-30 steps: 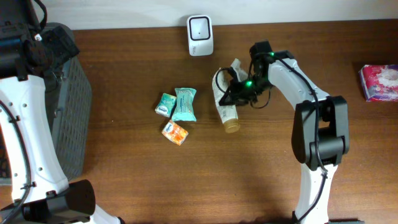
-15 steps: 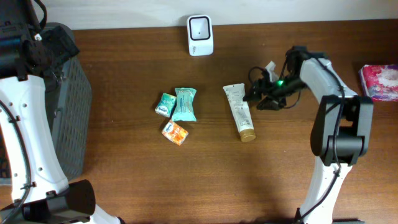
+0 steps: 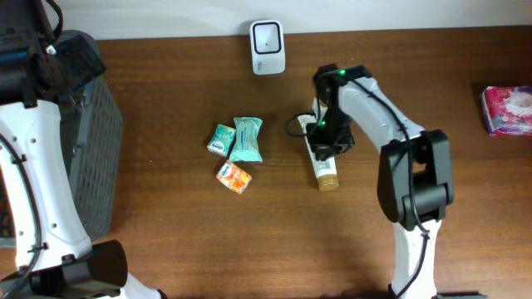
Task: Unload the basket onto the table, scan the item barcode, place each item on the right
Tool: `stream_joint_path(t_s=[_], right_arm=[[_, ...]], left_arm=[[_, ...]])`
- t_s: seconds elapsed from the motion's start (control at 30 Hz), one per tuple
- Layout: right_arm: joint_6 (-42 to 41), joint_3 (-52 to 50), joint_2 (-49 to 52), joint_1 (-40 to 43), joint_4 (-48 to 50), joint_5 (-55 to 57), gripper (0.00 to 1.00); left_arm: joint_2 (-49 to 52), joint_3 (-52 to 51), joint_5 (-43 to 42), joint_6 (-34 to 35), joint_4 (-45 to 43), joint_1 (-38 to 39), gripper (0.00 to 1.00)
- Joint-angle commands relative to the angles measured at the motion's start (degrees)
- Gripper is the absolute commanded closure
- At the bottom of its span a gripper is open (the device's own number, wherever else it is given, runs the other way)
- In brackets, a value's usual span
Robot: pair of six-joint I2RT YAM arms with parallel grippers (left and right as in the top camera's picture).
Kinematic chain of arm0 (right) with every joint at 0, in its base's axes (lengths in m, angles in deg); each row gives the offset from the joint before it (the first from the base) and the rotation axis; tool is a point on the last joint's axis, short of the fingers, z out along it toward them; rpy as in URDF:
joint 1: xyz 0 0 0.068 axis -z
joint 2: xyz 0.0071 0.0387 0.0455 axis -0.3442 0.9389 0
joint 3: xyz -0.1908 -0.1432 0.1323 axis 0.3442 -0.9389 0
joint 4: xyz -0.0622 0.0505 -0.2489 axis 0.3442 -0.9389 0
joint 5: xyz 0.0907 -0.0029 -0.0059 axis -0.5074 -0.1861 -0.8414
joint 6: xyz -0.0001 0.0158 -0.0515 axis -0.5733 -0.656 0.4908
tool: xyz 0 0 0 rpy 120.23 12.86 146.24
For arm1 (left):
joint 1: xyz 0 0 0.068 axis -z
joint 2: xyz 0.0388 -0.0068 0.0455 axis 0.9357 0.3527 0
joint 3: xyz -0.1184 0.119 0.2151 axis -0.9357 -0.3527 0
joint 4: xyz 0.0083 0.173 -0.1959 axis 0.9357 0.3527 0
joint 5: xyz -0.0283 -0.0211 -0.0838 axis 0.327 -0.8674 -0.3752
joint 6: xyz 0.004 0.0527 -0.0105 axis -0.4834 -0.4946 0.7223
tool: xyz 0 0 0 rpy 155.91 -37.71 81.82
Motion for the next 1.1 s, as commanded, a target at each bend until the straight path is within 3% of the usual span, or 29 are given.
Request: stream_joint_path(t_s=[0.0,0.17,0.3,0.43,0.53,0.6,0.77,0.8,0.83,0.87,0.97,1.07], right_arm=[[-5.6,-0.4,-0.2,-2.3,1.7,7.8,0.96],[-9.6,-6.7,-0.2,-5.4,7.8,8.0,0.96],[-10.7,-5.3,-0.4,-7.5,6.1,8.0,0.92],[-8.3,4.2,-0.4,-6.0,1.3,8.4,0.74],[-5.7,9.7,-0.4,-3.5,-0.6,8.4,0.41],[-5.7,11.1,-0.4,-0.6,-0.9,8.4,0.27],[-1.9,11.1,-0.4,7.5,-0.5,7.4,0.24],[2.1,11.0,-0.3,8.4,-0.4,6.0,0.2],[7.1,10.0,-0.3,9.2,0.4,3.2,0.05],[8.4,8.9,-0.3,9.7,1.1,2.1,0.0],[9.1,2.5,-0.2,11.4,6.6,-2.4,0.01],[13.8,-5.4,-0.2,12.9,14.5,-16.3,0.01]], left_arm=[[-0.9,0.6,0.4,0.3,-0.1,-0.2,0.01],[-0.9,0.6,0.4,0.3,-0.1,-0.2,0.01],[-0.9,0.6,0.4,0.3,0.0,-0.2,0.01],[-0.9,0.6,0.4,0.3,-0.1,-0.2,0.01],[-0.9,0.6,0.4,0.3,0.0,-0.2,0.01],[-0.9,0.6,0.4,0.3,0.0,-0.2,0.01],[-0.9,0.6,0.4,0.3,0.0,-0.2,0.01],[-0.9,0.6,0.4,0.3,0.0,-0.2,0.01],[-0.9,0.6,0.4,0.3,0.0,-0.2,0.01],[-0.9,0.6,0.4,0.3,0.0,-0.2,0.01],[-0.9,0.6,0.4,0.3,0.0,-0.2,0.01],[-0.9,0.6,0.4,0.3,0.0,-0.2,0.01]])
